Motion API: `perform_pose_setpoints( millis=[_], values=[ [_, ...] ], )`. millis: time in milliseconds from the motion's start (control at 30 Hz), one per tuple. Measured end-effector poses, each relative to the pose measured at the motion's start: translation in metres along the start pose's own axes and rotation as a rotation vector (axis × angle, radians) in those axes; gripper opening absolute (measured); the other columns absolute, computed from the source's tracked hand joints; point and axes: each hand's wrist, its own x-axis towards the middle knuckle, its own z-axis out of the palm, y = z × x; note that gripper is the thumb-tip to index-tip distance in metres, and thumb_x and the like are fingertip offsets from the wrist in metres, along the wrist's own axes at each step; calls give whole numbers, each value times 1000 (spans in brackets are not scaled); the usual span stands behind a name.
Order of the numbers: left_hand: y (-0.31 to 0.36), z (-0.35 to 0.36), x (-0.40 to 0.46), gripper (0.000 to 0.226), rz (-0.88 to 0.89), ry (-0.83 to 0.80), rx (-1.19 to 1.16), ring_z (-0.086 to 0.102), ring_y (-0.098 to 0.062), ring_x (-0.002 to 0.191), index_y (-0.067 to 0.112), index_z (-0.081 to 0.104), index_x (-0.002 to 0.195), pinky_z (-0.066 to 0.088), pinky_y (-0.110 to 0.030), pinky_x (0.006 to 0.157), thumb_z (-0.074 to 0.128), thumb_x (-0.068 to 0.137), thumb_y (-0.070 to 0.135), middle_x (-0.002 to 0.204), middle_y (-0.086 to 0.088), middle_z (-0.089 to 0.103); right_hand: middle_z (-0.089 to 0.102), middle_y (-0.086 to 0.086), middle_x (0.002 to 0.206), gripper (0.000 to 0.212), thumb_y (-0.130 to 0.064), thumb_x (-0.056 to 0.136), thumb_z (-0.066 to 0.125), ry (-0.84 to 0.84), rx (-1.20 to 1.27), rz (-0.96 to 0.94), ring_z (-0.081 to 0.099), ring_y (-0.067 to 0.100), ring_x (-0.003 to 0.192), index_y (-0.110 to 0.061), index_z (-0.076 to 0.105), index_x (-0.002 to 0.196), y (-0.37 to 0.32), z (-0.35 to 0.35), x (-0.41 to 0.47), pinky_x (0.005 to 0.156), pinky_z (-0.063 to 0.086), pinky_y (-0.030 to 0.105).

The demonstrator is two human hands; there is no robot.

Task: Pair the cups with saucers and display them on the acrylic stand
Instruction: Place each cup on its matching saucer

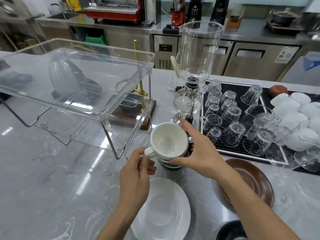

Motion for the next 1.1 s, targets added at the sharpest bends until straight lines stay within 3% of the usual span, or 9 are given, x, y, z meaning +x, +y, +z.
perform_pose_setpoints(
  millis=[267, 433, 600, 767, 867, 1000, 1100],
  values=[
    [9, -5, -5, 29, 34, 16, -80, 71, -14, 66, 38, 63, 102, 61, -40, 70, 49, 103, 12, 76, 5, 73, 40, -13, 151, 113, -31, 60, 91, 40, 71, -17, 34, 6, 140, -25, 26, 153, -8, -6, -5, 109, 22, 17],
    [19, -12, -15, 28, 82, 26, -130, 71, -16, 67, 34, 65, 102, 60, -34, 67, 49, 102, 11, 75, 2, 73, 41, -17, 148, 113, -34, 57, 92, 84, 77, -38, 34, -7, 133, -30, 29, 151, -19, -13, -18, 97, 16, -7],
    [22, -21, -30, 24, 106, 30, -164, 72, -18, 68, 26, 66, 105, 61, -42, 67, 48, 102, 9, 76, 0, 73, 37, -19, 153, 116, -36, 56, 93, 129, 58, -55, 30, -8, 138, -31, 28, 152, -31, -12, -38, 99, 13, -9],
    [22, -31, -47, 32, 120, 29, -168, 71, -19, 64, 36, 65, 100, 60, -39, 66, 48, 103, 9, 73, 0, 72, 39, -23, 150, 116, -34, 56, 94, 143, 91, -41, 33, -12, 134, -33, 29, 151, -40, -6, -59, 95, 16, -11],
    [19, -39, -59, 31, 115, 32, -164, 71, -20, 62, 33, 66, 101, 60, -39, 66, 48, 102, 8, 72, -2, 73, 37, -26, 149, 116, -35, 56, 94, 130, 121, -38, 28, -22, 130, -33, 29, 152, -44, 1, -71, 91, 16, -13],
    [10, -45, -70, 32, 79, 34, -182, 70, -24, 60, 31, 67, 100, 60, -43, 65, 49, 102, 5, 71, -6, 73, 38, -32, 143, 112, -36, 55, 93, 122, 163, -32, 33, -23, 126, -34, 32, 149, -44, 14, -83, 98, 23, -5],
    [1, -50, -79, 32, 38, 23, -196, 69, -27, 59, 29, 68, 99, 59, -41, 63, 49, 101, 2, 72, -8, 72, 39, -28, 147, 115, -42, 52, 90, 95, 241, 24, 37, -9, 135, -35, 30, 150, -40, 27, -94, 113, 33, 21]
  ],
)
